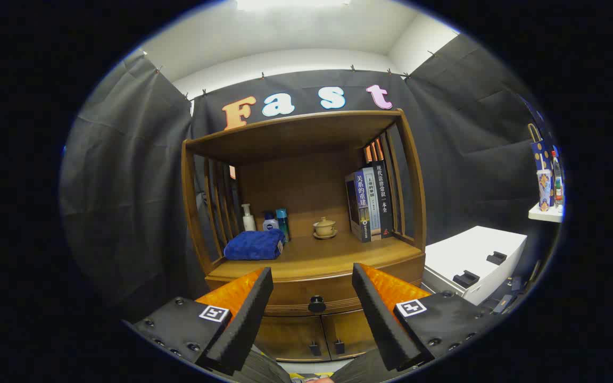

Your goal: Pull open the drawer, take out the items inside it, and place them on the countertop above the cabinet.

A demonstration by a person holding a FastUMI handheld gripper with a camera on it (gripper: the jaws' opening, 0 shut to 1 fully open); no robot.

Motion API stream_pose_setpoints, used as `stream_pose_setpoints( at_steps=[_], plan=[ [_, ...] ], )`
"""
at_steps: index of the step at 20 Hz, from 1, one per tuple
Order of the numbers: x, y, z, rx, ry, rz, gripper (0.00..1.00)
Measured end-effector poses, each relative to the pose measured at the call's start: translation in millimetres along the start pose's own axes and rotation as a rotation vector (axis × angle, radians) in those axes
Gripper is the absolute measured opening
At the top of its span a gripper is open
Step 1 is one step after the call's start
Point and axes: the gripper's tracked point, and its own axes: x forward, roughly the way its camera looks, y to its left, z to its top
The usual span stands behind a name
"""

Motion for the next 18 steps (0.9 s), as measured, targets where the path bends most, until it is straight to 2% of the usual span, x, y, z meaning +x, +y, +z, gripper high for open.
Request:
stream_pose_setpoints(
  at_steps=[7, 11, 15, 18],
  plan=[
    [-17.9, -15.6, 24.1, -0.051, -0.057, -0.06, 0.98],
    [-25.4, -18.9, 35.0, -0.034, -0.087, -0.061, 0.98],
    [-20.5, -18.8, 26.4, 0.007, -0.098, -0.066, 0.98],
    [-14.6, -18.5, 11.6, -0.01, -0.063, -0.065, 0.98]
  ],
)
